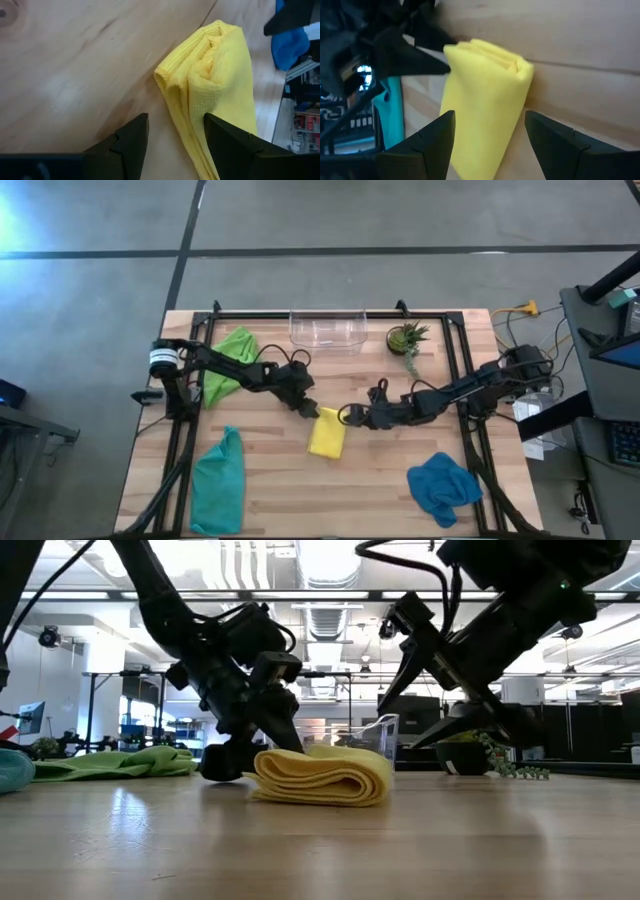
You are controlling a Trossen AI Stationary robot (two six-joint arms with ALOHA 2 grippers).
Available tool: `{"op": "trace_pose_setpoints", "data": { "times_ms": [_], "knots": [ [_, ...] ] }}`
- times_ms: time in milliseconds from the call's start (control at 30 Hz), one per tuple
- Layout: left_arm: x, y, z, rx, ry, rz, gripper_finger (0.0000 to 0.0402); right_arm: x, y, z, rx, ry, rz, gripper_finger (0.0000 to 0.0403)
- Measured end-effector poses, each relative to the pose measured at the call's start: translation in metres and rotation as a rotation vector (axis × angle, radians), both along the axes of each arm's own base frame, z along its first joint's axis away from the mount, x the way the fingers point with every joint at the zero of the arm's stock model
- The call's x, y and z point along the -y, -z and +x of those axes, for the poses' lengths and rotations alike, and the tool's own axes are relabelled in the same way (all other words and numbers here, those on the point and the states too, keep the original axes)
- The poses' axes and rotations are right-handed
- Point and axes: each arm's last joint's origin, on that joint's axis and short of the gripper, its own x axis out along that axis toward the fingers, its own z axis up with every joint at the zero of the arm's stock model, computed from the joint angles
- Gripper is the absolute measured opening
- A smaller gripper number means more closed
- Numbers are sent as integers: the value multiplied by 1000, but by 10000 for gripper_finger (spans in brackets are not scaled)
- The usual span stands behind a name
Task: Fold microfiber towels
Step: Put the yellow microfiber towel into the transparent bin
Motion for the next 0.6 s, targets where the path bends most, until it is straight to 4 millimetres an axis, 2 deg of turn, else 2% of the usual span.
{"op": "trace_pose_setpoints", "data": {
  "times_ms": [167,333,600],
  "knots": [
    [0,1,0,-2,-2,4,180,9,3,-1,-22,-6,22,235],
    [0,1,-1,-9,-3,6,180,8,4,-1,-33,-45,15,235],
    [1,3,-3,-41,16,20,179,12,-7,9,-6,-298,-241,235]
  ]
}}
